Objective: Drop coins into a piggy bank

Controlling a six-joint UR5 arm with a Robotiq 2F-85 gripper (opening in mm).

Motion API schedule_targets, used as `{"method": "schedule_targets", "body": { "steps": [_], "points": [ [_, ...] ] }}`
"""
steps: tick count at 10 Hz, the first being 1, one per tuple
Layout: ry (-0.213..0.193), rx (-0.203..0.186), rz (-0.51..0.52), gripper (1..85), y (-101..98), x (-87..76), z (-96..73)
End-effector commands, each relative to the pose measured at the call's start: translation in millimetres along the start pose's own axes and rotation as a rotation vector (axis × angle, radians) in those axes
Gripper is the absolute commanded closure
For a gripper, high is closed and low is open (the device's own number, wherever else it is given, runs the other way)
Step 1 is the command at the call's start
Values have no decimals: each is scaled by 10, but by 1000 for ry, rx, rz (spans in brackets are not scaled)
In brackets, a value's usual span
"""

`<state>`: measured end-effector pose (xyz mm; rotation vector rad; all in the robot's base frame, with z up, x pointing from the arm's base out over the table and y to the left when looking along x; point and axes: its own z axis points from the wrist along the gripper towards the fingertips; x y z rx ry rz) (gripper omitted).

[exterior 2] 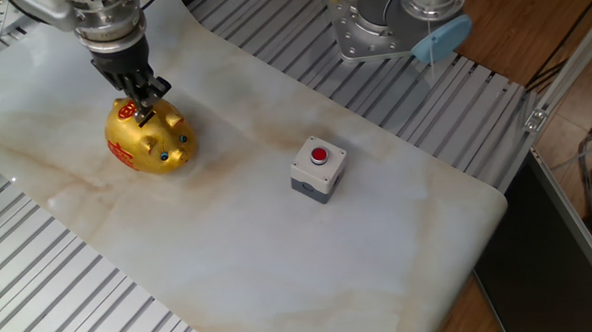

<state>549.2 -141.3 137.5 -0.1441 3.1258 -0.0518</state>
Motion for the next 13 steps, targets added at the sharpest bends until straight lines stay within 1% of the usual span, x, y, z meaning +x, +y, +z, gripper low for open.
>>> {"method": "schedule_targets", "body": {
  "steps": [1, 6, 13],
  "points": [
    [-4, -15, -5, 847, 3, 1, 2],
    [-1, -20, -8, 847, 3, 15, 6],
    [-2, -26, -11, 847, -2, 1, 73]
  ]
}}
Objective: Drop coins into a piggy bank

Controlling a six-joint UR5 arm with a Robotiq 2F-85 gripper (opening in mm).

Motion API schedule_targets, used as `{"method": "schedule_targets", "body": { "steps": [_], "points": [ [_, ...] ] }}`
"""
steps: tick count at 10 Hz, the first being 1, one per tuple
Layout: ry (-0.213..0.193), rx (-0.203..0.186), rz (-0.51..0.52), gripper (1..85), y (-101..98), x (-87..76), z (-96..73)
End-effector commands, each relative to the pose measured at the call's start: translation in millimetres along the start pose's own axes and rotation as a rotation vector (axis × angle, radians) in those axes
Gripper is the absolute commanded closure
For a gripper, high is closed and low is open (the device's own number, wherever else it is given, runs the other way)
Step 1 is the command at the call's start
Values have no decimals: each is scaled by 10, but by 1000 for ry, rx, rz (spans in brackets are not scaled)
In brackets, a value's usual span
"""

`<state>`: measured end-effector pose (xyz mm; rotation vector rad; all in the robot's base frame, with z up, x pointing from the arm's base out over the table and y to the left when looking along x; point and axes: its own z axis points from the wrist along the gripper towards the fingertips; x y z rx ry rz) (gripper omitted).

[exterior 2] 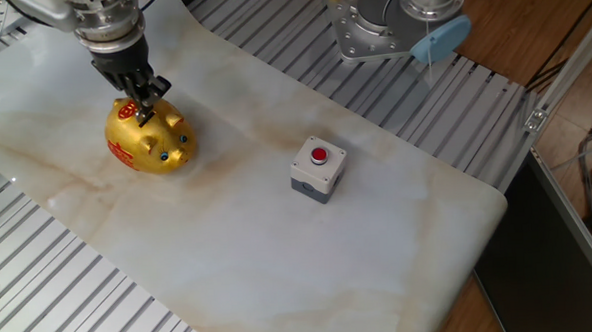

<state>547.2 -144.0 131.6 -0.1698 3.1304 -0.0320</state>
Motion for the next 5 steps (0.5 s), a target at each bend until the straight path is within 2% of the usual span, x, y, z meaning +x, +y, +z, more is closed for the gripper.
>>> {"method": "schedule_targets", "body": {
  "steps": [1, 5],
  "points": [
    [-10, -14, 6, 847, 23, -34, 31],
    [-10, -22, 13, 847, 48, -44, 72]
  ]
}}
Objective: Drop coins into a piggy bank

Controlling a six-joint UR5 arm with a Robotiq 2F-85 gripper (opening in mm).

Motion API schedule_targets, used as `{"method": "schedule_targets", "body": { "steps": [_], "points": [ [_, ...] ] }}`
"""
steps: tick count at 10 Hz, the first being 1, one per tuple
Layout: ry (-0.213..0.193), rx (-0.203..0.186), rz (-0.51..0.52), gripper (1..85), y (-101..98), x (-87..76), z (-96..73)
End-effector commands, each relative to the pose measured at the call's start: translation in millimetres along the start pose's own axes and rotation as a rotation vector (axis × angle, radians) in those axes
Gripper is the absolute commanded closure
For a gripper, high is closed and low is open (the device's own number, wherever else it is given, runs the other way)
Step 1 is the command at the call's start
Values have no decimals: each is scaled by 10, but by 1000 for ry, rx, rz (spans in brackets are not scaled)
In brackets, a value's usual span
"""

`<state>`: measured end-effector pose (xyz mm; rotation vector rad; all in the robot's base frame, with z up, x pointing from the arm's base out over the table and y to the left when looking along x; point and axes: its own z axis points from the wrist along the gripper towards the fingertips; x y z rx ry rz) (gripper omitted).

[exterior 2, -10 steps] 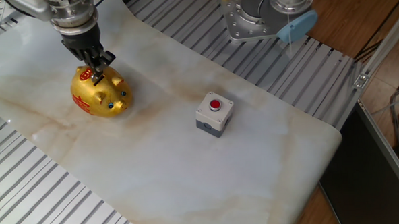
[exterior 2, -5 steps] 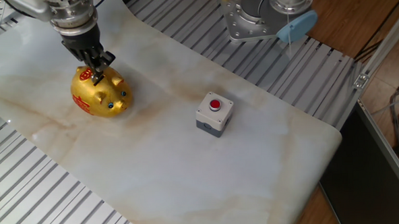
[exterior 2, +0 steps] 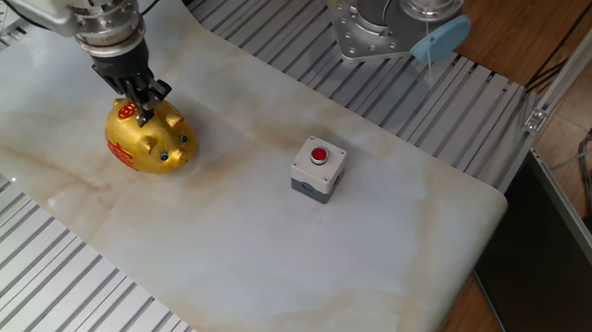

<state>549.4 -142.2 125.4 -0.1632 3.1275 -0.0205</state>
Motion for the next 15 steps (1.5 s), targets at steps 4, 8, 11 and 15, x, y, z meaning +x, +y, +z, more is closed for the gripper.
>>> {"method": "schedule_targets", "body": {
  "steps": [4, 8, 11, 15],
  "points": [
    [-4, -21, 13, 847, 42, -13, 18],
    [24, -31, 1, 847, 36, 69, 21],
    [27, -46, -30, 720, 54, 78, 12],
    [24, -62, -65, 637, 78, 78, -2]
  ]
}}
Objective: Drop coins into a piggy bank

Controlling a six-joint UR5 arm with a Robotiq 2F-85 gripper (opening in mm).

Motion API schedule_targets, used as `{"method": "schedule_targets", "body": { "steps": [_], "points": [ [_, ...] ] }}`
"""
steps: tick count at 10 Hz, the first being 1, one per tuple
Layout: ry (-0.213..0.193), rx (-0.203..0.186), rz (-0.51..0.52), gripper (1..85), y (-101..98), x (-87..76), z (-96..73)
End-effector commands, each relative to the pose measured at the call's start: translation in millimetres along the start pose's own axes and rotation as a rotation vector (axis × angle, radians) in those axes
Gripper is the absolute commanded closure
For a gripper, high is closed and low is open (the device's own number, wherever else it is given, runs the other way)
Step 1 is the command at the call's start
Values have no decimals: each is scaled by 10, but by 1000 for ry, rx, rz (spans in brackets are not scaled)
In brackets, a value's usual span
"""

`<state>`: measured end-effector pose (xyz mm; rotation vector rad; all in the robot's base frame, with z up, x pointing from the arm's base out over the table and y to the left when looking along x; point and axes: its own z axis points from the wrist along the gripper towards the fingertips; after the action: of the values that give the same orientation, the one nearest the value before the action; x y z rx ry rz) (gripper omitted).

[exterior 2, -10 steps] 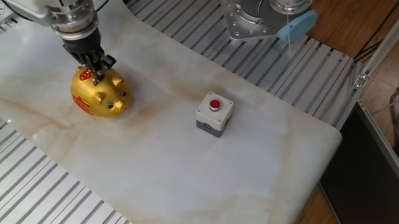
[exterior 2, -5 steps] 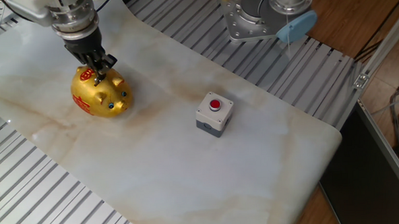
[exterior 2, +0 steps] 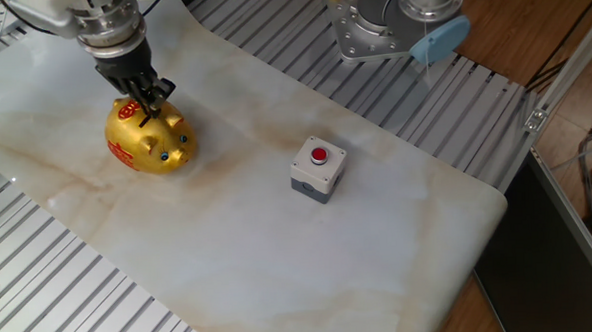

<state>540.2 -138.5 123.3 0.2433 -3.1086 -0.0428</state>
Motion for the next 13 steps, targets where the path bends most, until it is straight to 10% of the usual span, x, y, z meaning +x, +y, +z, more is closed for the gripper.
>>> {"method": "schedule_targets", "body": {
  "steps": [1, 7, 10, 13],
  "points": [
    [-7, -19, -15, 637, 28, -7, -30],
    [-1, -52, 159, 847, 217, 144, -304],
    [-31, -234, 391, 847, 828, 127, -504],
    [-48, -59, 445, 847, 558, 280, -464]
  ]
}}
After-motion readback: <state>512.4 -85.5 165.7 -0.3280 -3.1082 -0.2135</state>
